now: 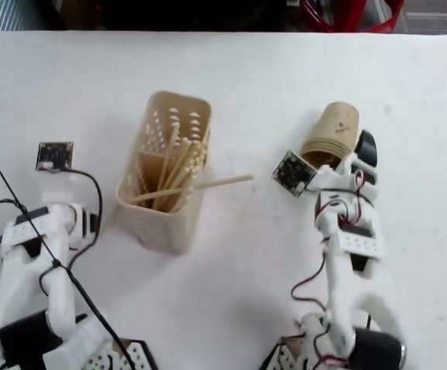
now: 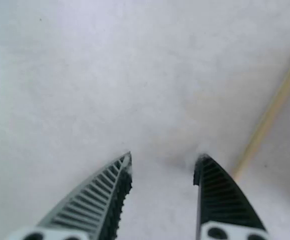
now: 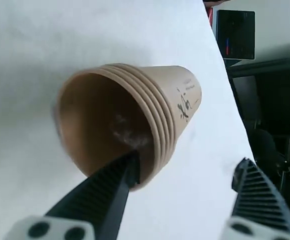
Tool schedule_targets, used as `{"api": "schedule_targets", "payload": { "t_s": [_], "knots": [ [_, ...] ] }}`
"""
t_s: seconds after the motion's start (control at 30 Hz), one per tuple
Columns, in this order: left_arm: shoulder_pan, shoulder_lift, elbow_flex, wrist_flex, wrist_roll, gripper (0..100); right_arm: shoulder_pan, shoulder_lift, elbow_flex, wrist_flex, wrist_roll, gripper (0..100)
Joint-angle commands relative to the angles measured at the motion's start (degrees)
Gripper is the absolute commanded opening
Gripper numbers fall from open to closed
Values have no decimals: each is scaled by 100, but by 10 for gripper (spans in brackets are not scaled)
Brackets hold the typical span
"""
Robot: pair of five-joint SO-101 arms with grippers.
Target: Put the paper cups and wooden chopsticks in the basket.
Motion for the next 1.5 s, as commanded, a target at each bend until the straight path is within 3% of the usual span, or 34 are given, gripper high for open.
{"api": "schedule_targets", "payload": {
  "t_s": [0.0,0.17,0.37,0.63,0.8,1.0,1.17,1.47],
  "knots": [
    [-66,-22,-26,141,-70,211,22,734,-791,-154,26,254],
    [-66,-22,-26,141,-70,211,31,1552,-1635,-145,-53,2],
    [-66,-22,-26,141,-70,211,251,1446,-2532,163,-2330,19],
    [-66,-22,-26,141,-70,211,242,145,-4659,4338,-4334,19],
    [-66,-22,-26,141,-70,211,-602,-989,-6110,6158,-4932,19],
    [-66,-22,-26,141,-70,211,-2070,-1288,-7824,7248,-5600,19],
    [-66,-22,-26,141,-70,211,-3037,-1077,-8457,7521,-6163,19],
    [-66,-22,-26,141,-70,211,-3978,-84,-8466,7538,-6198,19]
  ]
}}
